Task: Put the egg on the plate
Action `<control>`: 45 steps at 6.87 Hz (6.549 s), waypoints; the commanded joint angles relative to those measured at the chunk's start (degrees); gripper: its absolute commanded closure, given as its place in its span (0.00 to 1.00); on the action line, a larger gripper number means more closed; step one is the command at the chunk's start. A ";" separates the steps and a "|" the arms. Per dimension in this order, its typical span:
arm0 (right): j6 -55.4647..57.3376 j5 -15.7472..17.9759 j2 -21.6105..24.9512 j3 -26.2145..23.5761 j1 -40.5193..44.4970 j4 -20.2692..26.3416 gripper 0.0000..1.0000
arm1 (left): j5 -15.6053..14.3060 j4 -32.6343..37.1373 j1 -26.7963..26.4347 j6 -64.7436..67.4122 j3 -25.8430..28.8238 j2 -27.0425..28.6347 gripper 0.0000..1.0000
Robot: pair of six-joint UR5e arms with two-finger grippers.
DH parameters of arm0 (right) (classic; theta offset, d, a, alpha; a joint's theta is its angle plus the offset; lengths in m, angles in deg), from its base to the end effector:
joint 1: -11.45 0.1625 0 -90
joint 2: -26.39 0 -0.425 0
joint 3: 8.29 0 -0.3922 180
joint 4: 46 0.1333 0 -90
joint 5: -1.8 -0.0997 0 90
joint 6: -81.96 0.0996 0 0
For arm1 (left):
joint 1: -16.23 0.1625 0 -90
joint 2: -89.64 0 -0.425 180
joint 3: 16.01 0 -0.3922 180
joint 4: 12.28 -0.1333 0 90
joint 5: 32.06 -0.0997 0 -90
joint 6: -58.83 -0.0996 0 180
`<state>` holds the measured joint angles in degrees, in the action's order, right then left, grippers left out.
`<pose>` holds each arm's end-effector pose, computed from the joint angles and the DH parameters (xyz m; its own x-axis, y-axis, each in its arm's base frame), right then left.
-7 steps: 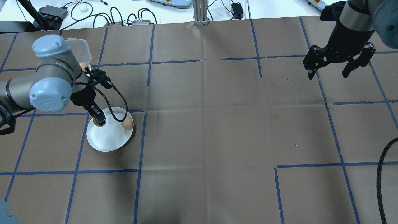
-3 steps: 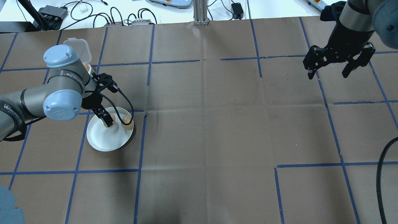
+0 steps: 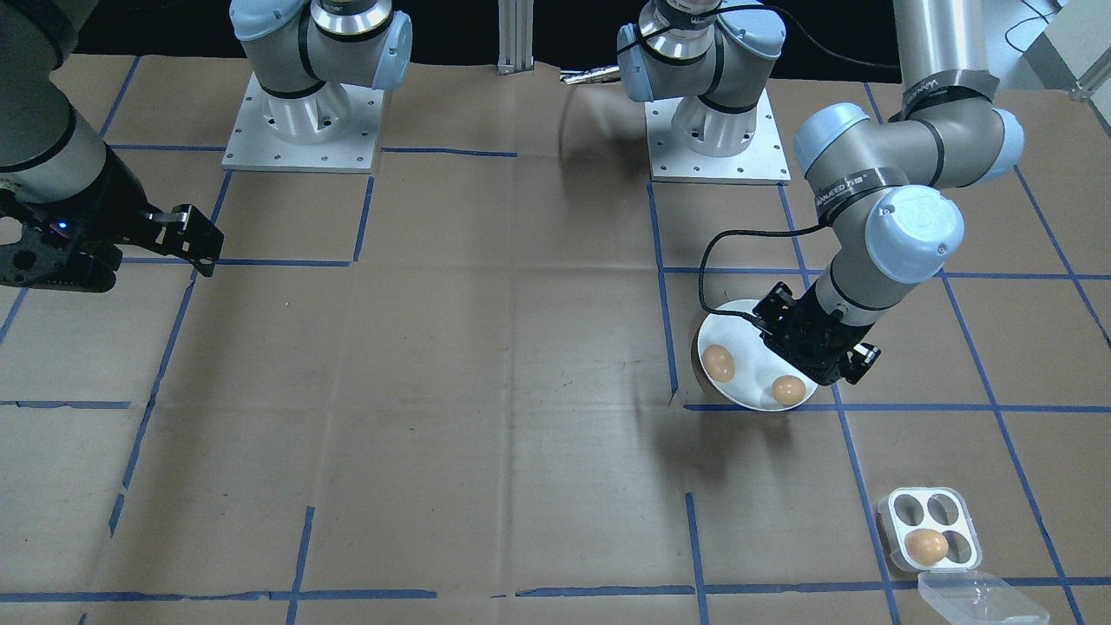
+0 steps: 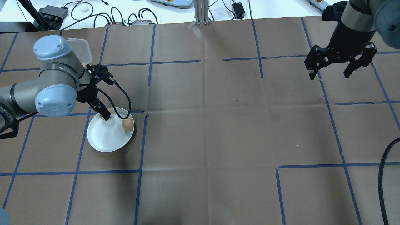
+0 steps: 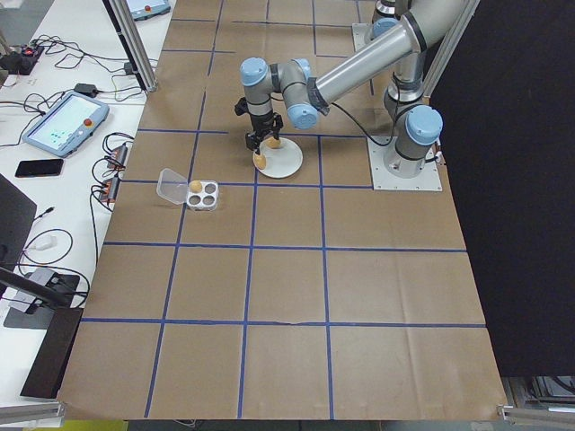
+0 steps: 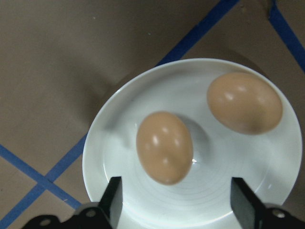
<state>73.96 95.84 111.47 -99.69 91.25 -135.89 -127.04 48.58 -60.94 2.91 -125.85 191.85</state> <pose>0.0332 -0.5284 0.4329 -0.9981 0.0311 0.0537 0.0374 0.9920 0.1206 -0.0068 -0.5316 0.2656 -0.7285 0.6850 -0.0065 0.6811 0.7253 0.1003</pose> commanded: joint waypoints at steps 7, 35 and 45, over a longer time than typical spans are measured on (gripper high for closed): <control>0.00 0.00 0.00 0.00 0.00 0.06 0.00 | -0.02 10.16 3.85 33.36 24.75 7.55 0.00; 0.00 0.00 0.00 0.00 0.00 0.06 0.00 | 2.27 17.10 7.03 39.67 49.11 35.51 0.77; 0.00 0.00 0.00 0.00 0.00 -0.02 0.00 | 2.53 23.53 -0.24 53.45 14.97 0.65 0.95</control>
<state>73.96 95.80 111.47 -99.69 91.26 -135.84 -124.51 73.68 -58.86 54.41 -103.57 197.22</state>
